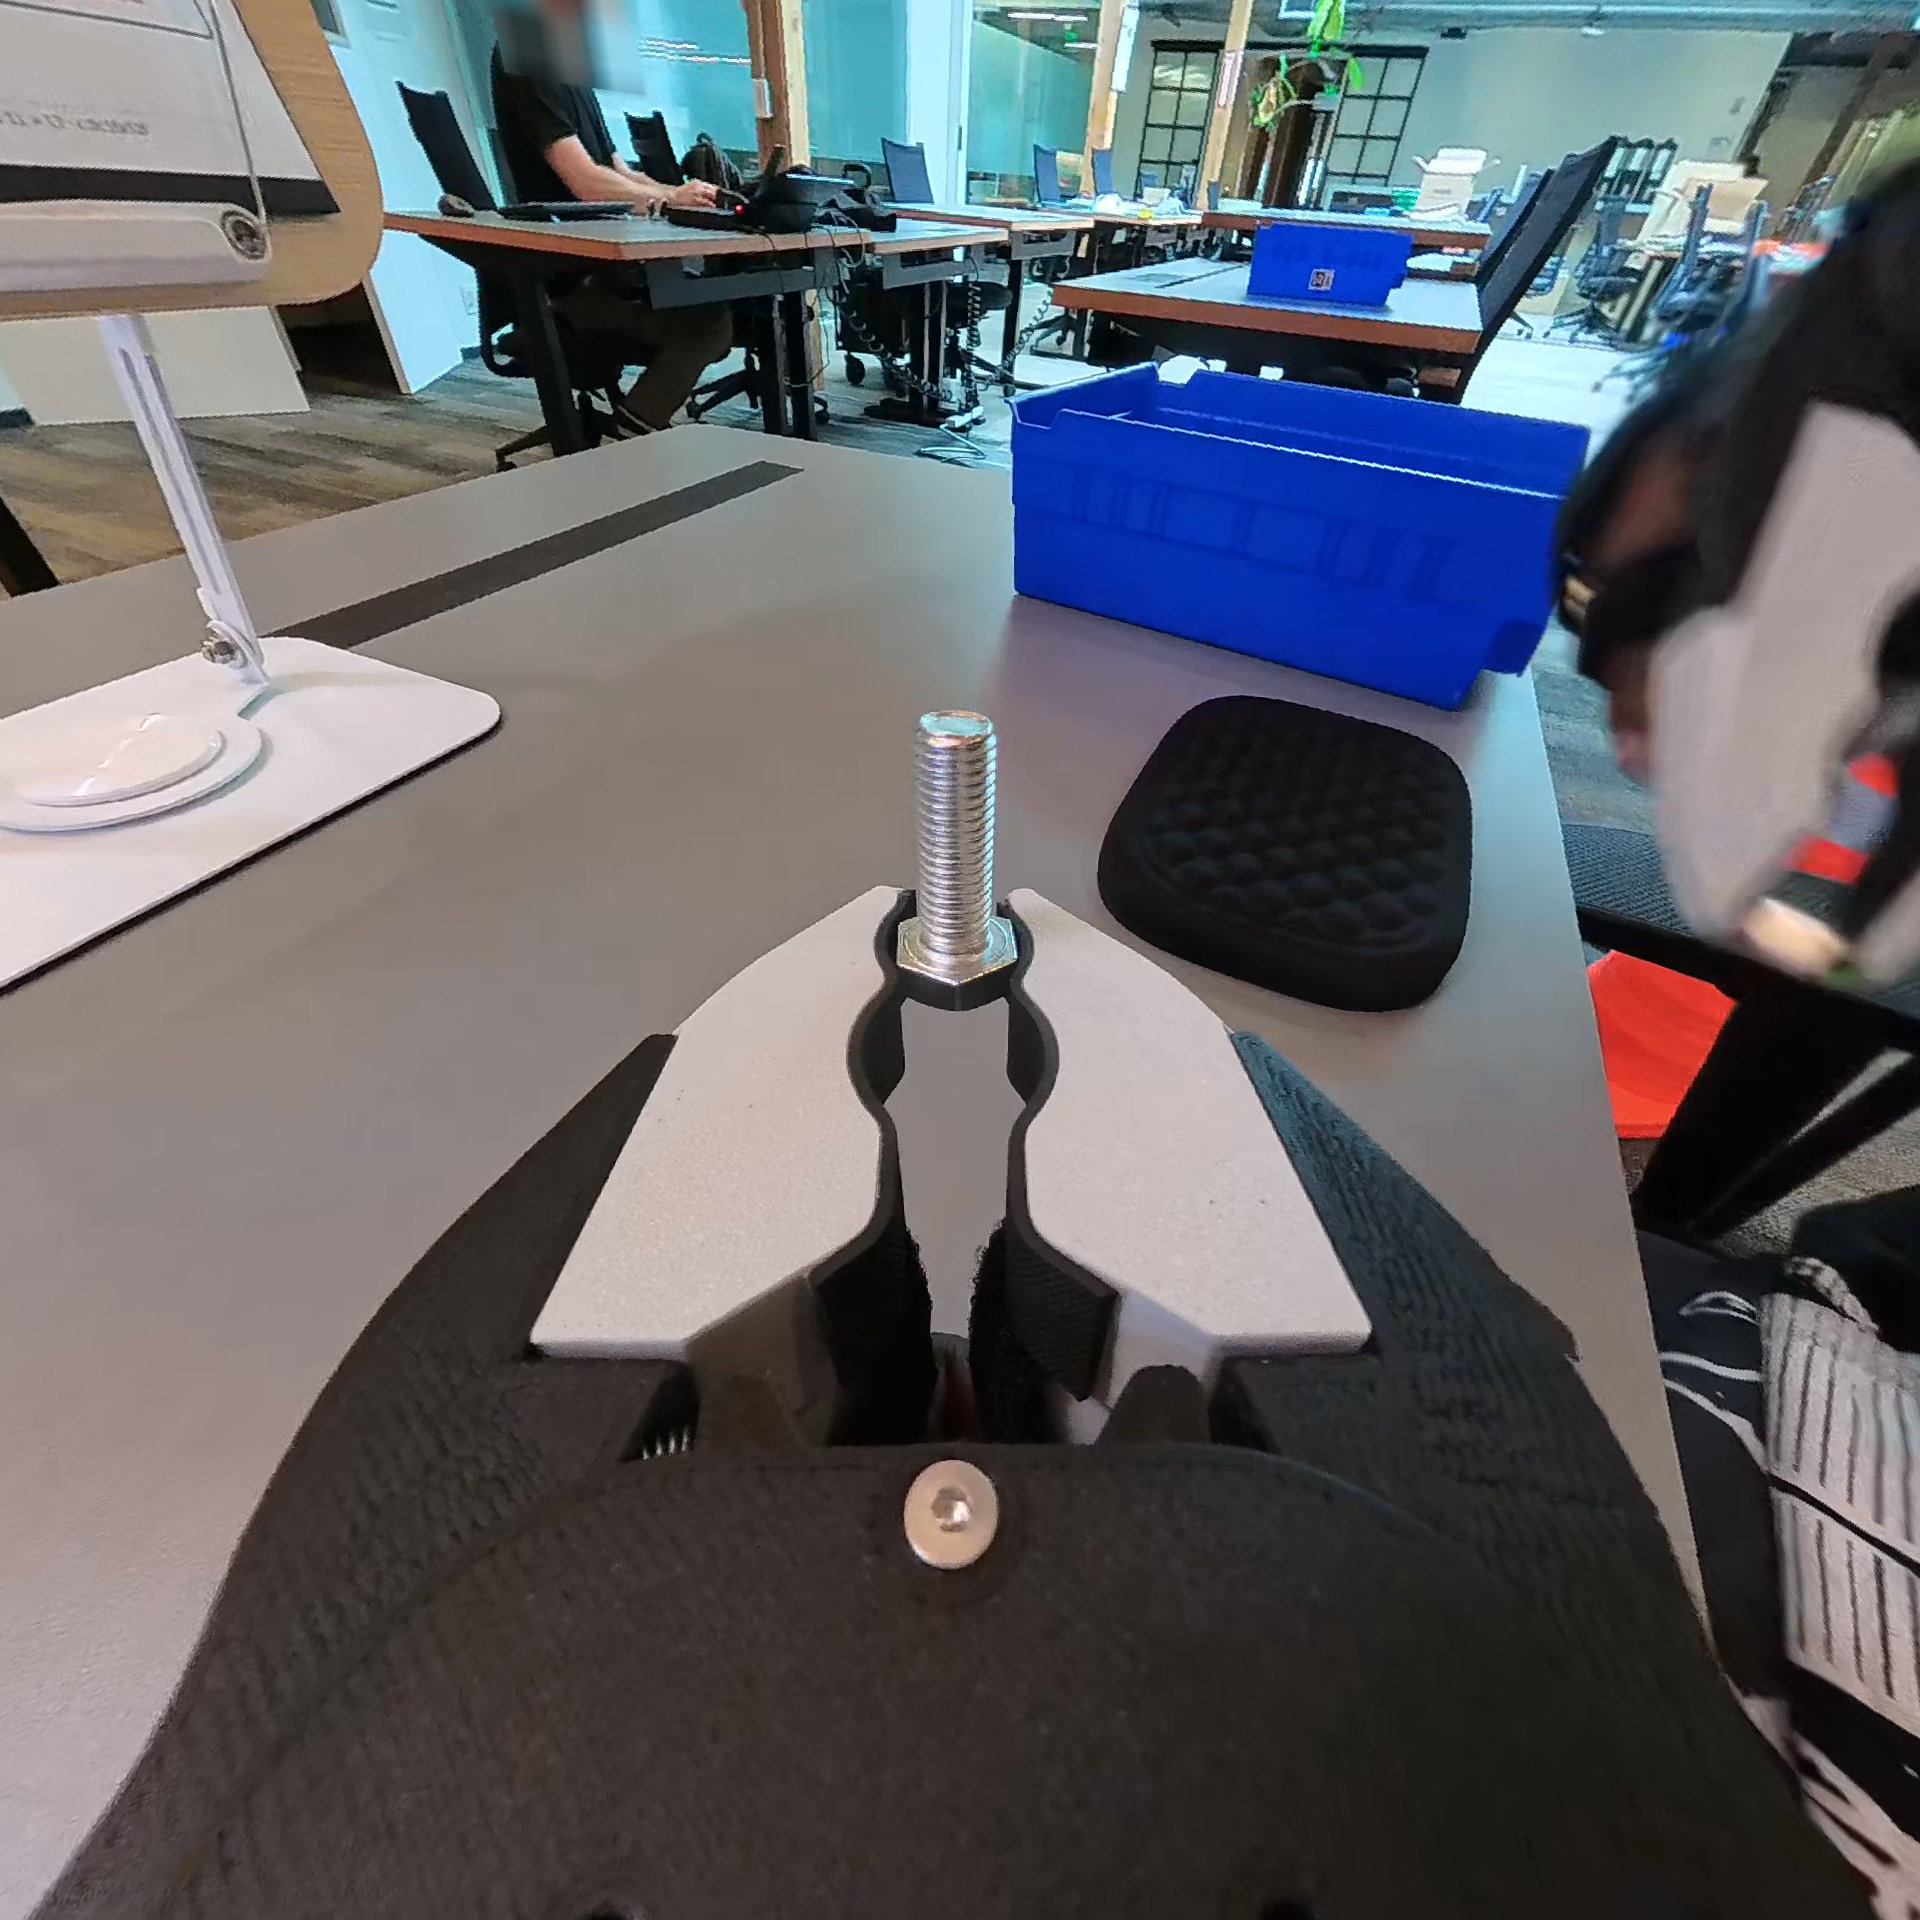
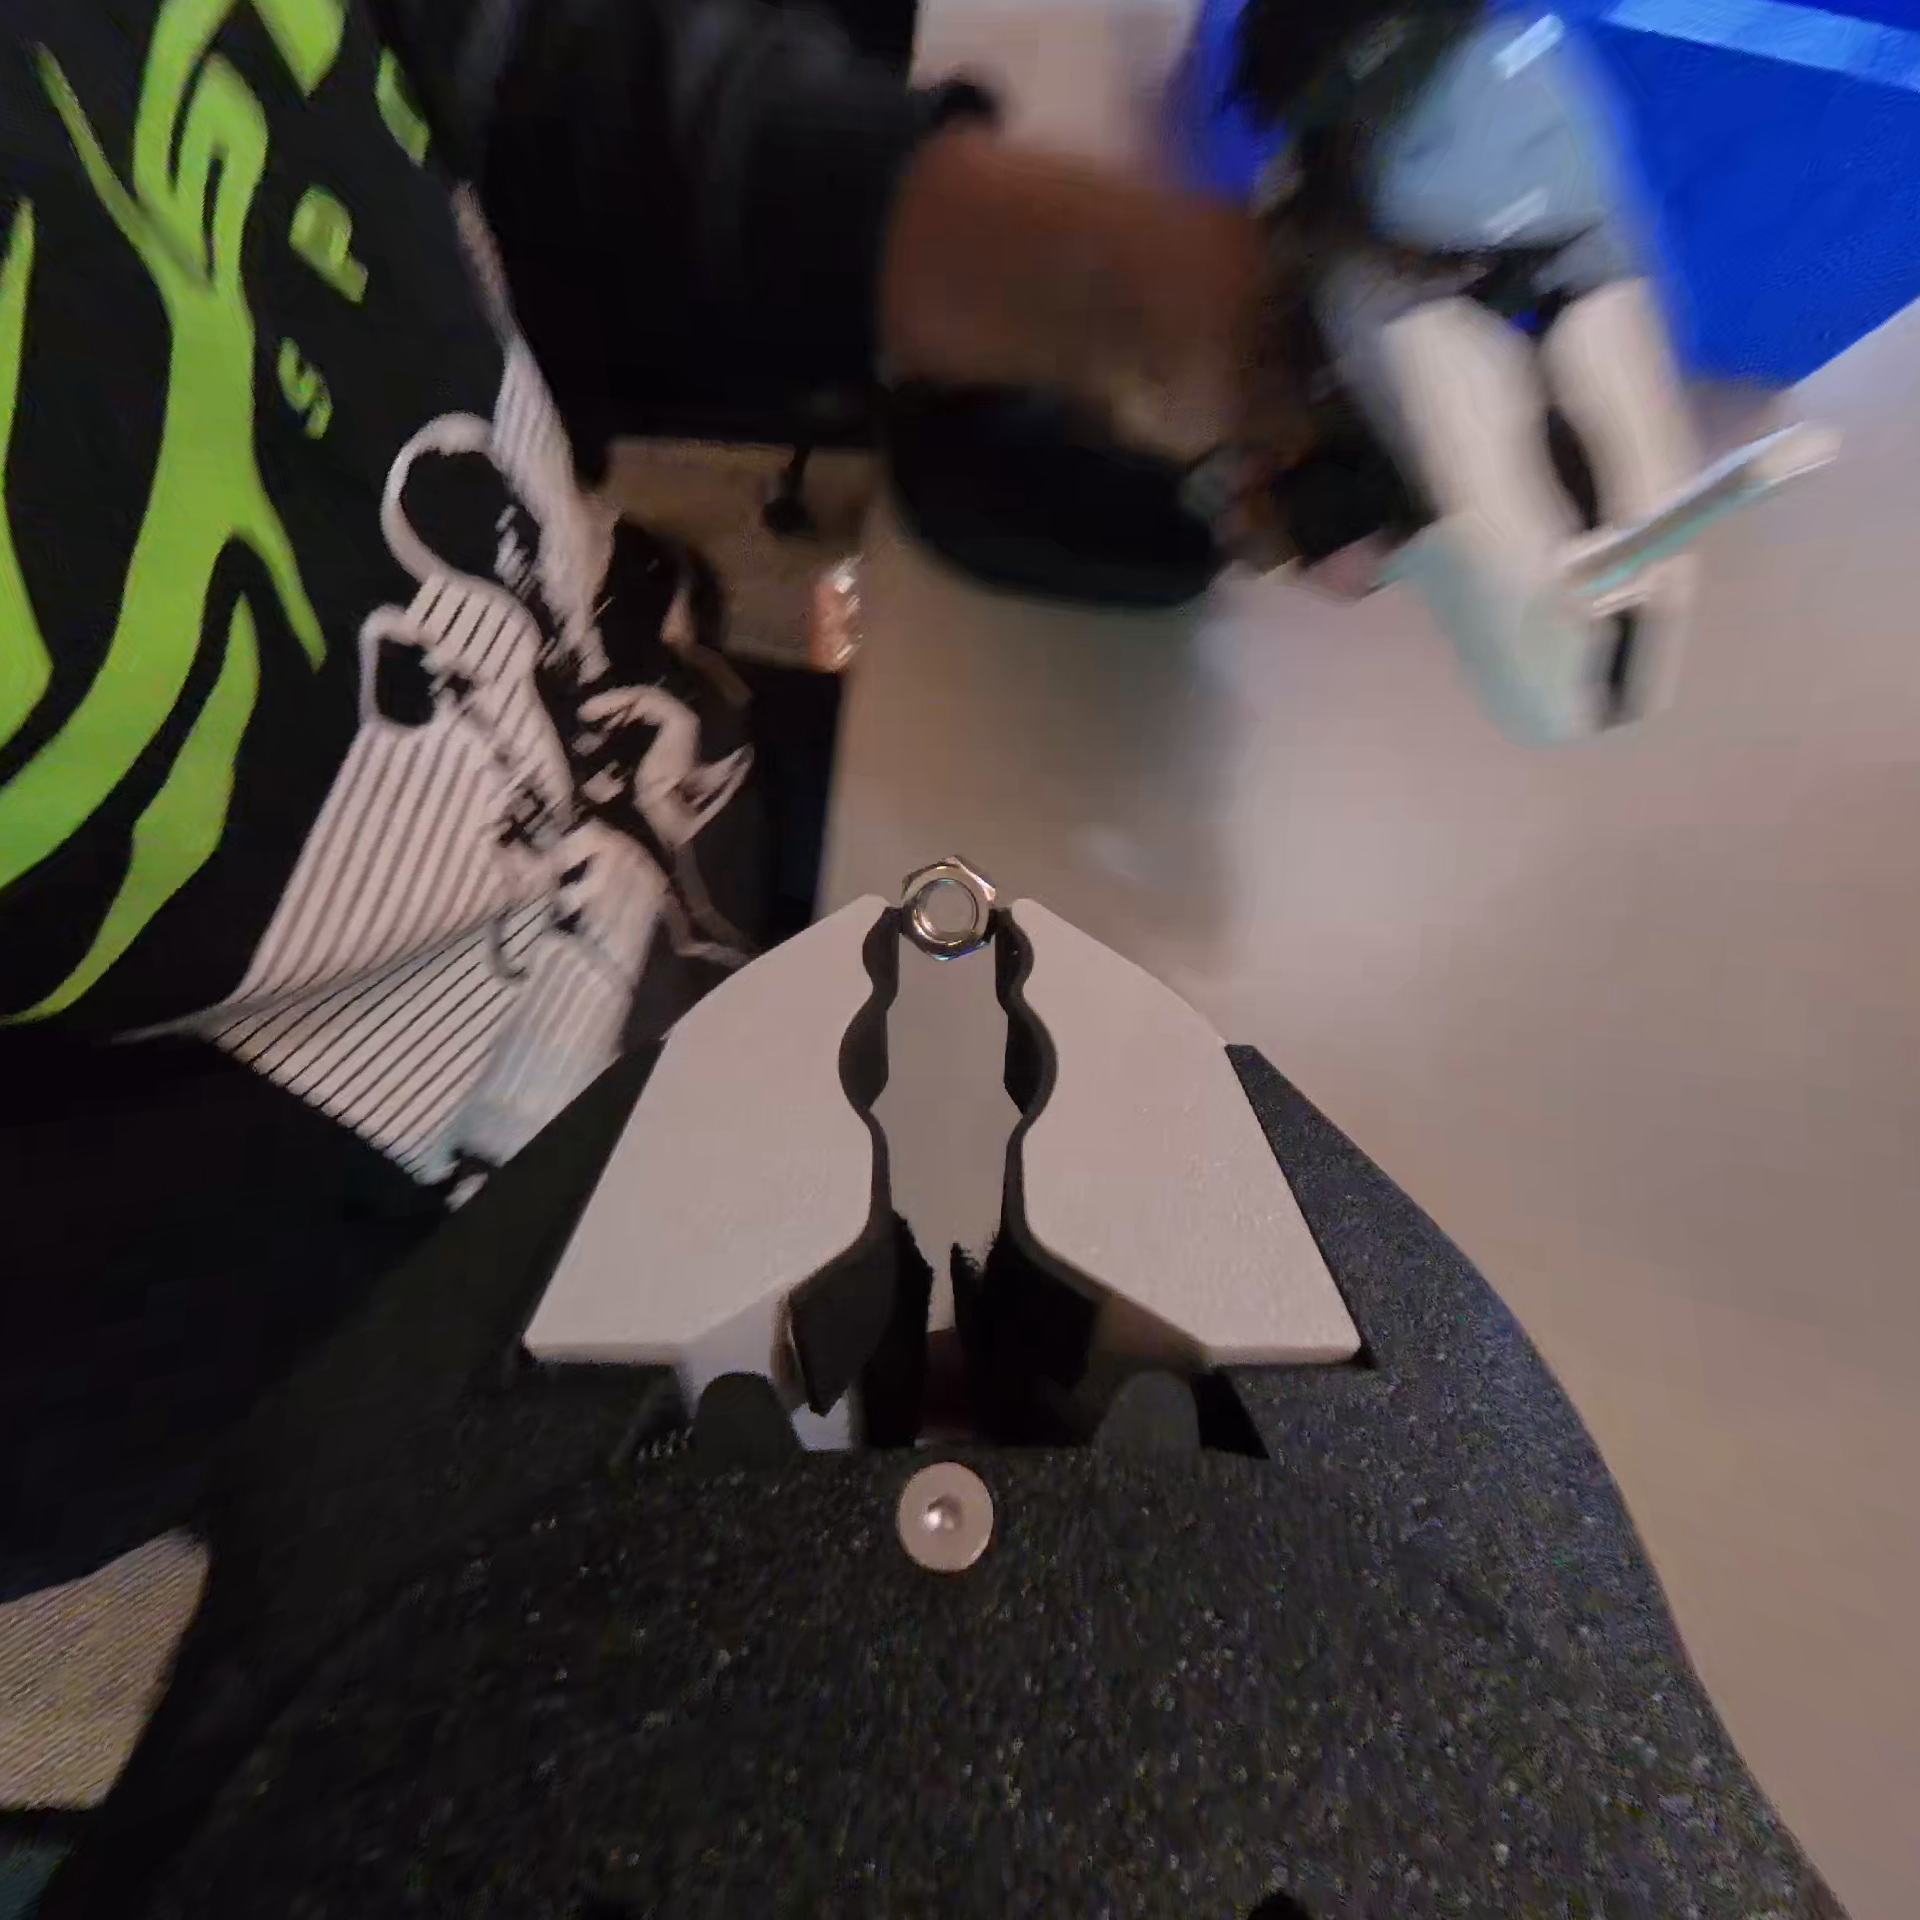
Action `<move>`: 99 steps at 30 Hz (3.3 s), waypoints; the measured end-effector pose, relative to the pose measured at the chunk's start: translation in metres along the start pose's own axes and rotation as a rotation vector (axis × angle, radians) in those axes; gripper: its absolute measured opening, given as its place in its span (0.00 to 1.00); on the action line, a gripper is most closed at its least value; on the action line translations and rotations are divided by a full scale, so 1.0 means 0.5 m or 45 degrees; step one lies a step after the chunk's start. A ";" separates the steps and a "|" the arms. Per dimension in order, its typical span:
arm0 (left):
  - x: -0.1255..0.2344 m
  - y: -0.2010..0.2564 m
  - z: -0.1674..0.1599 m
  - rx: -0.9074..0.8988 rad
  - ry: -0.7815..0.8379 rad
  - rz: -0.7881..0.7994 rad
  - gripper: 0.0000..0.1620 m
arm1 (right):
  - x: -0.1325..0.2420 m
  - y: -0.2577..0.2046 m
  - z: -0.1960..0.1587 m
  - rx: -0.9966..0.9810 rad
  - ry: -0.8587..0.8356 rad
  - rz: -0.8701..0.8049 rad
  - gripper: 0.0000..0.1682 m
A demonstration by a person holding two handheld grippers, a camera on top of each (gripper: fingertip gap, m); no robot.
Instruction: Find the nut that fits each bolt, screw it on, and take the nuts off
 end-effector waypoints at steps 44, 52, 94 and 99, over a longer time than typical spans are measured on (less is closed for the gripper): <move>-0.082 0.037 -0.019 -0.068 -0.109 -0.631 0.09 | -0.013 0.216 0.152 0.331 -0.310 0.096 0.11; -0.068 0.036 -0.020 -0.027 -0.079 -0.687 0.09 | -0.043 0.195 0.160 0.522 -0.568 0.244 0.11; -0.066 -0.003 -0.020 -0.047 -0.169 -0.169 0.09 | -0.076 0.249 0.180 -0.164 -0.585 0.021 0.24; -0.056 -0.007 -0.008 -0.024 -0.038 -0.233 0.09 | -0.055 0.241 0.131 -0.222 0.010 0.061 0.37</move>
Point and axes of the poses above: each gripper's, where its closed fingertips meet, x back along the fingers, z out of its top, y = z × x across the jaws, the point moved 9 cm from there along x, back along the fingers, and after that the axes turned 11 degrees about -x, right-handed, at the moved point
